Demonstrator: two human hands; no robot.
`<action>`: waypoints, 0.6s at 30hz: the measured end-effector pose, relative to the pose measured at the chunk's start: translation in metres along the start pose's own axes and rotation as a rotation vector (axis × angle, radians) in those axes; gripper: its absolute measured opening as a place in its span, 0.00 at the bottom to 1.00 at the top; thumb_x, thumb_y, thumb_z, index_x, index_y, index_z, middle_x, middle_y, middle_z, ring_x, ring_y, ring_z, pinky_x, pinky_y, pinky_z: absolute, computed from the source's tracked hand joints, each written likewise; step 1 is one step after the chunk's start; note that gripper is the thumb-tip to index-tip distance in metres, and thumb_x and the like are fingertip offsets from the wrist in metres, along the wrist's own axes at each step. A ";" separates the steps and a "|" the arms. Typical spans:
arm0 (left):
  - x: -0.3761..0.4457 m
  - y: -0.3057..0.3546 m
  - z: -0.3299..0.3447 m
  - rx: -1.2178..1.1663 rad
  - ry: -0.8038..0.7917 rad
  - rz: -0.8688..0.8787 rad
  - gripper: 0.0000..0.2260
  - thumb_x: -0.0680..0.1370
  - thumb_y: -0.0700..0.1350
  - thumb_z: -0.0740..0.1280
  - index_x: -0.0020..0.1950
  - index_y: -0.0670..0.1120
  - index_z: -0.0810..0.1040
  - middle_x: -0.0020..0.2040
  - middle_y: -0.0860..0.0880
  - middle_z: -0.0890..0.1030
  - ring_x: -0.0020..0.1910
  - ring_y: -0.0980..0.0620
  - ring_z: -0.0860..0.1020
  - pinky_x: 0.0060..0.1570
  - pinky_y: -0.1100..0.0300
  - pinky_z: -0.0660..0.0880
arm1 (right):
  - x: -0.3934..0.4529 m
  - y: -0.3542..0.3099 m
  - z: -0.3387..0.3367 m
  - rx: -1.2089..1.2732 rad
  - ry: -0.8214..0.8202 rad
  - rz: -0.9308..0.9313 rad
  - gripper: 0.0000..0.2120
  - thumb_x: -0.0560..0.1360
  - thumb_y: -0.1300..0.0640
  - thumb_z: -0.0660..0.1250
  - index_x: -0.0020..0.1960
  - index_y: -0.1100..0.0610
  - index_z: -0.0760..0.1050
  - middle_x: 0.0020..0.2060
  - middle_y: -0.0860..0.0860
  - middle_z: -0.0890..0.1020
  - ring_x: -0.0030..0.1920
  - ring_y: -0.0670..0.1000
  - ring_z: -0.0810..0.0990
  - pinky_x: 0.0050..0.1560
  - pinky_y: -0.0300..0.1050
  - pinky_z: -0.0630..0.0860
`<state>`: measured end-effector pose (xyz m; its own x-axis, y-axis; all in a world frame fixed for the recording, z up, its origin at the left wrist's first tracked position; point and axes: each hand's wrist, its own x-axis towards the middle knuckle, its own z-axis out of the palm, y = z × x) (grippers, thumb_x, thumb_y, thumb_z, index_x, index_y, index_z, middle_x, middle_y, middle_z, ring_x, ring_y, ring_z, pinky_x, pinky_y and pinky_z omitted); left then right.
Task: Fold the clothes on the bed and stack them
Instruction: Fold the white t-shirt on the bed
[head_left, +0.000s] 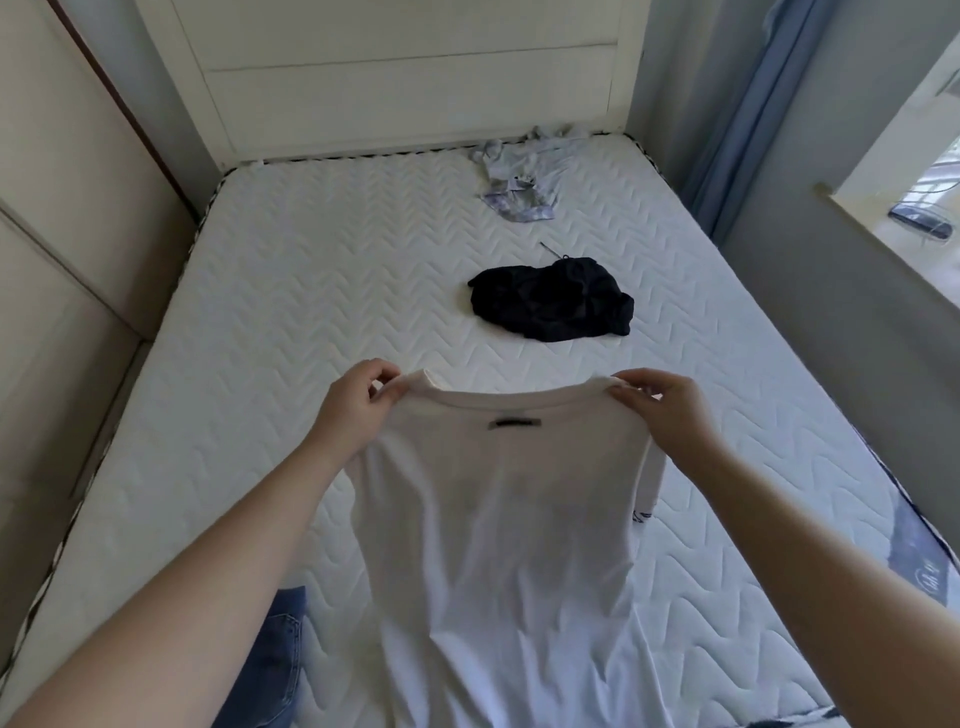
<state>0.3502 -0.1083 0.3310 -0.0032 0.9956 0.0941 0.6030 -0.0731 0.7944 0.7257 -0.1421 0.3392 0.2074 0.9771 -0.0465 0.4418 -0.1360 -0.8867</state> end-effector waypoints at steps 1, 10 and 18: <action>0.006 -0.007 0.007 0.012 -0.004 -0.011 0.06 0.76 0.55 0.70 0.42 0.56 0.78 0.39 0.63 0.78 0.32 0.60 0.73 0.35 0.72 0.68 | 0.010 0.006 0.005 -0.004 -0.018 0.004 0.06 0.73 0.52 0.74 0.42 0.39 0.83 0.38 0.36 0.82 0.44 0.40 0.77 0.49 0.40 0.73; 0.080 -0.070 0.067 0.117 -0.104 -0.177 0.03 0.78 0.48 0.69 0.45 0.51 0.79 0.38 0.56 0.80 0.36 0.56 0.76 0.36 0.67 0.69 | 0.117 0.070 0.058 -0.147 -0.205 0.052 0.06 0.77 0.51 0.69 0.51 0.48 0.82 0.45 0.43 0.84 0.48 0.45 0.80 0.46 0.39 0.72; 0.143 -0.152 0.129 0.179 -0.094 -0.214 0.03 0.79 0.48 0.67 0.46 0.52 0.77 0.39 0.58 0.78 0.37 0.59 0.75 0.37 0.68 0.68 | 0.199 0.144 0.114 -0.217 -0.205 0.057 0.09 0.78 0.49 0.67 0.55 0.49 0.82 0.46 0.44 0.82 0.48 0.47 0.79 0.46 0.40 0.71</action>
<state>0.3610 0.0532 0.1465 -0.0764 0.9890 -0.1270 0.7276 0.1424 0.6710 0.7313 0.0514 0.1499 0.0670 0.9765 -0.2049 0.6153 -0.2021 -0.7619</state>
